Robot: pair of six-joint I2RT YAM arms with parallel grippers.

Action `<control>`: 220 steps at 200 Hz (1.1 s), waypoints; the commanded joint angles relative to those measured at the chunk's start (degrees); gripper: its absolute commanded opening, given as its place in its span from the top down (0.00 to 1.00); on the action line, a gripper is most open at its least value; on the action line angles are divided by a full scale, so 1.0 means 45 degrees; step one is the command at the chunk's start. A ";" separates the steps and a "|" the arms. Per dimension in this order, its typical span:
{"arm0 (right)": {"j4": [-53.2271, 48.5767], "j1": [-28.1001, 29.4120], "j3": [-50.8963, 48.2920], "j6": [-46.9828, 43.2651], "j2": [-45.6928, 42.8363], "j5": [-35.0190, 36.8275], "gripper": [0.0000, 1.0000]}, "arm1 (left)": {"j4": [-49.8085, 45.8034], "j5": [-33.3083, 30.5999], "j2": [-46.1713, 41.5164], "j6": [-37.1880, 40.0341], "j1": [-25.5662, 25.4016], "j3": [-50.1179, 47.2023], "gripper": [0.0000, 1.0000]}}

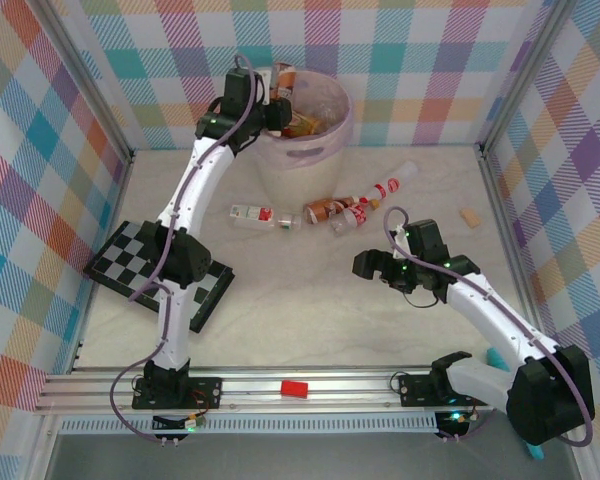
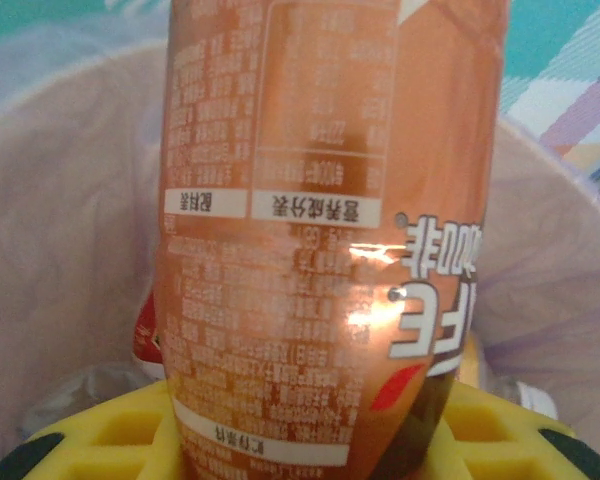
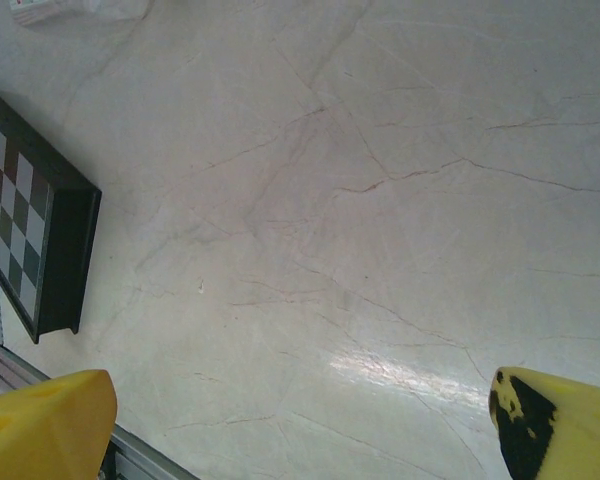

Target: Put the plastic bottles in the bin

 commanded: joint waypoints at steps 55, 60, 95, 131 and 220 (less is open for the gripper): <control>-0.0235 0.0094 -0.0222 -0.0255 -0.0242 0.0224 0.04 | 0.0030 0.0723 0.0141 -0.0125 0.0069 0.0209 0.33; -0.0223 0.0093 -0.0194 -0.0259 -0.0238 0.0241 0.04 | 0.0013 0.0723 0.0121 -0.0114 0.0067 0.0202 0.31; -0.0207 0.0090 -0.0220 -0.0244 -0.0237 0.0205 0.04 | -0.0007 0.0762 -0.0002 -0.0093 0.0067 0.0209 0.26; -0.0152 0.0102 -0.0247 -0.0215 -0.0350 0.0295 0.04 | 0.0105 0.0861 -0.0388 -0.0112 0.0067 0.0208 0.27; -0.0395 0.0102 -0.0243 -0.0058 -0.1144 0.0653 0.04 | 0.0162 0.1260 -0.2472 -0.0104 0.0052 0.0209 0.26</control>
